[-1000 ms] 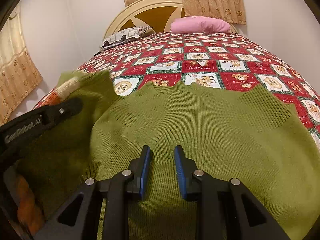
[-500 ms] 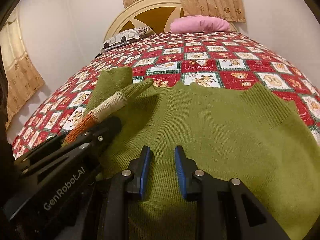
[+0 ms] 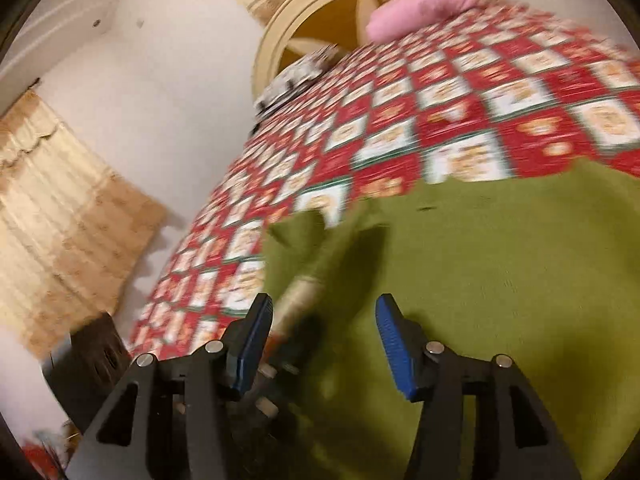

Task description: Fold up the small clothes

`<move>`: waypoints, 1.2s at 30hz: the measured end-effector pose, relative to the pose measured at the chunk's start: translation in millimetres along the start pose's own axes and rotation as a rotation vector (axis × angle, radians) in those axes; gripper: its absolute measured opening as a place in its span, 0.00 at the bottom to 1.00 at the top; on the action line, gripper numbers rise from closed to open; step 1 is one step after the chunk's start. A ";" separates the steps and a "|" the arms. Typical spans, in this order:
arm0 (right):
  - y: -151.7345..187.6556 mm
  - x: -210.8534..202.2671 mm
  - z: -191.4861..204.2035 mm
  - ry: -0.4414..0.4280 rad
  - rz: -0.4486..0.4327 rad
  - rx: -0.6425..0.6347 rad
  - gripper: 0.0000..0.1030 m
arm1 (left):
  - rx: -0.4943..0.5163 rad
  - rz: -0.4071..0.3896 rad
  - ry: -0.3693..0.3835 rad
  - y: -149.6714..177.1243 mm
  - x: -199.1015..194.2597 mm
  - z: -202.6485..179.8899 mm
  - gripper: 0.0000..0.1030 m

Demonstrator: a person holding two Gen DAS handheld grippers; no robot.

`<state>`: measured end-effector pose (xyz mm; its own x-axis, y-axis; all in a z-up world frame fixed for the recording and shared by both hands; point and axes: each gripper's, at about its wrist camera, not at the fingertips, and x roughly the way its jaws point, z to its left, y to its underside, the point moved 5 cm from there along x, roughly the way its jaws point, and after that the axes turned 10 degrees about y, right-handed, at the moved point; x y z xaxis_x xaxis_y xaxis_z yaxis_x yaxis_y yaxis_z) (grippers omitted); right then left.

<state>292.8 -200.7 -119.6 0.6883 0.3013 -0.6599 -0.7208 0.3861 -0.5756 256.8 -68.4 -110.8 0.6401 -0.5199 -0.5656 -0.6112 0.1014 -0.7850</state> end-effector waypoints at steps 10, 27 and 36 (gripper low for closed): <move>-5.6 55.6 17.1 0.028 0.109 -0.094 0.52 | 0.038 0.019 -0.022 1.4 3.0 -5.7 0.23; 5.4 53.4 -21.8 -0.043 0.099 0.048 0.26 | 0.079 -0.042 0.083 40.5 -131.4 33.1 0.76; 8.4 52.7 -20.1 -0.032 0.093 0.036 0.26 | 0.148 0.073 0.024 52.5 -102.6 16.6 0.84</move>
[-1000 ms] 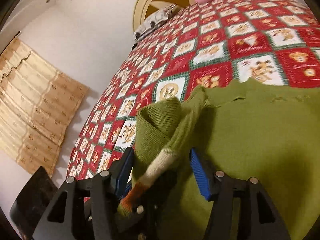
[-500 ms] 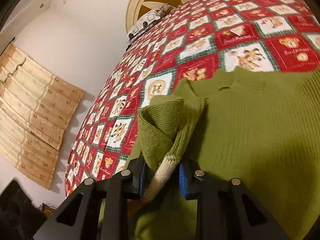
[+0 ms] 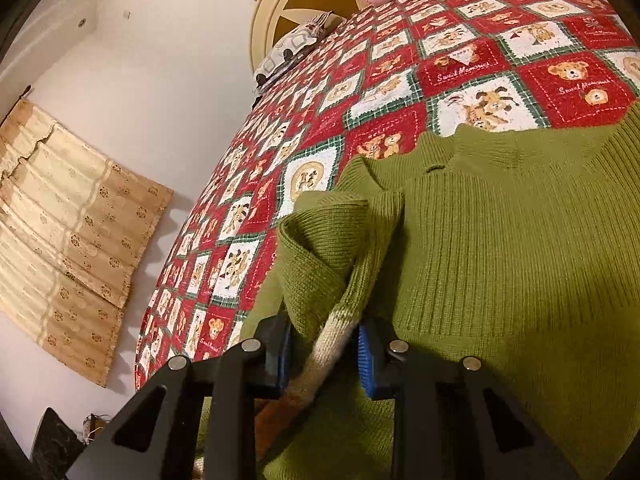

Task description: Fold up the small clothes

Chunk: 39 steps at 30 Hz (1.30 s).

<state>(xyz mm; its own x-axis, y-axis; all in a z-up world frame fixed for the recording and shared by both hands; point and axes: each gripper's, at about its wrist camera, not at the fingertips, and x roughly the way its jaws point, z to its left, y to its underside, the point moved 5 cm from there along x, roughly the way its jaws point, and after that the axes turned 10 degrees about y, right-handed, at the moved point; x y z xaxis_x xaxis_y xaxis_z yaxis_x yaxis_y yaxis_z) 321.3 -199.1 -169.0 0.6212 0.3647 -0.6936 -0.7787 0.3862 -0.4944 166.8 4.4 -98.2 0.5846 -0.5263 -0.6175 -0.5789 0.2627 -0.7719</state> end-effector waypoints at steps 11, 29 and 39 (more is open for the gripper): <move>0.2 0.2 0.1 -0.003 0.000 0.004 0.25 | 0.095 0.124 -0.135 9.8 17.6 -3.8 0.95; -4.9 -8.8 10.3 0.064 -0.010 -0.030 0.21 | 0.046 0.045 -0.078 -22.9 28.7 -12.9 0.26; -26.8 -62.2 19.8 0.096 -0.093 -0.118 0.19 | 0.101 -0.020 -0.033 -44.8 20.9 -51.4 0.23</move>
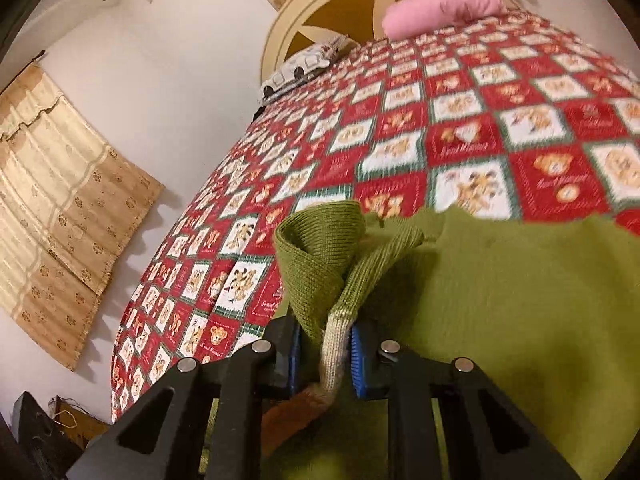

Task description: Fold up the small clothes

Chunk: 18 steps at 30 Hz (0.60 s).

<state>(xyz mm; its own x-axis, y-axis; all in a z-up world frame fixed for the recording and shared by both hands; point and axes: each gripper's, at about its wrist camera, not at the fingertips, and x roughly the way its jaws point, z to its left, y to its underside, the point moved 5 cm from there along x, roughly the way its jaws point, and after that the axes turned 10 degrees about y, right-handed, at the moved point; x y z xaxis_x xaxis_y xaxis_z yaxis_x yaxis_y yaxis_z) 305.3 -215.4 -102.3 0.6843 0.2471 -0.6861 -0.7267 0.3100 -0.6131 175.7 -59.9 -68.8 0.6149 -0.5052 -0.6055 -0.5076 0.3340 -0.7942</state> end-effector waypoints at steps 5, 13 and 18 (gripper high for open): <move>-7.8 -22.8 -22.7 0.041 -0.018 -0.002 0.19 | 0.050 -0.014 0.030 -12.3 7.8 -31.1 0.23; -9.8 -45.3 -64.0 0.086 -0.032 0.037 0.19 | 0.131 -0.008 0.066 -23.0 27.5 -76.5 0.23; -8.5 -53.6 -86.3 0.092 -0.036 0.054 0.19 | 0.155 0.009 0.086 -22.5 40.9 -96.7 0.23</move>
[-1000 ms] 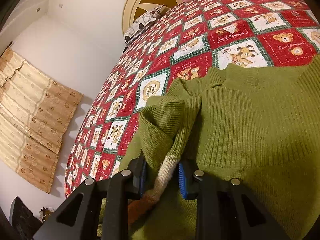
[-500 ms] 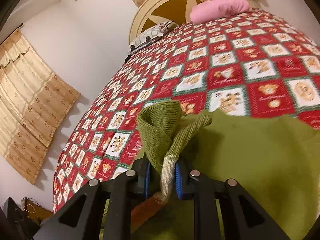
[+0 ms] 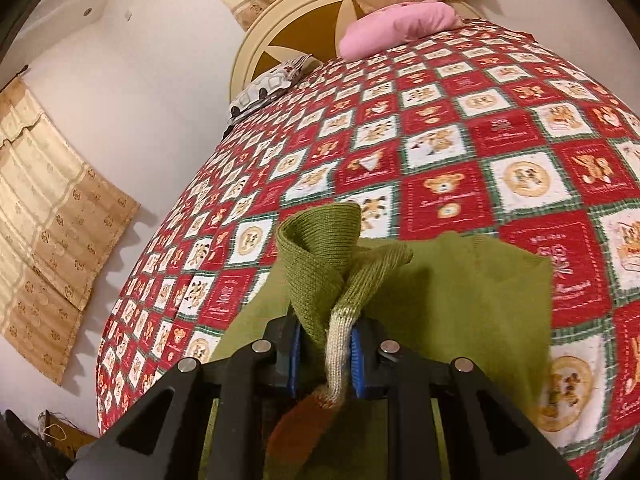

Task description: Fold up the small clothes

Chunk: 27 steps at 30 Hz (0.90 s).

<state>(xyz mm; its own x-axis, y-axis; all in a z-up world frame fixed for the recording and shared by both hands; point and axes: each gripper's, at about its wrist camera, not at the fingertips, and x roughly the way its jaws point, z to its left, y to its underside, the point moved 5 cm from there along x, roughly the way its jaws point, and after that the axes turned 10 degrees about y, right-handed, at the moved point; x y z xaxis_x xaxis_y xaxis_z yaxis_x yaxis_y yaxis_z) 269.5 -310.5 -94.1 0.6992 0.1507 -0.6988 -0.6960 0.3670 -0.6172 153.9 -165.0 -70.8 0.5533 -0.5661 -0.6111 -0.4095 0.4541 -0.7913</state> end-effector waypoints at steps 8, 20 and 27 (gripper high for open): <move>-3.7 -11.4 -32.0 0.011 -0.011 0.020 0.19 | 0.044 0.014 0.038 -8.8 19.0 -30.6 0.23; 8.9 -4.9 -101.4 0.039 0.038 0.117 0.19 | 0.080 0.073 0.101 -8.6 53.3 -71.6 0.23; 17.3 9.0 -126.6 -0.012 0.065 0.212 0.30 | 0.067 0.103 0.149 3.4 44.8 -76.3 0.62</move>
<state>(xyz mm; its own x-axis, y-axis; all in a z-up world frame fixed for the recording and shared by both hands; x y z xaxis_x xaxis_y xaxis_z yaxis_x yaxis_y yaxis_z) 243.0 -418.9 -156.8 0.6570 0.1905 -0.7294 -0.6905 0.5404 -0.4808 121.9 -241.3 -102.3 0.3950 -0.6075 -0.6891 -0.4070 0.5568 -0.7241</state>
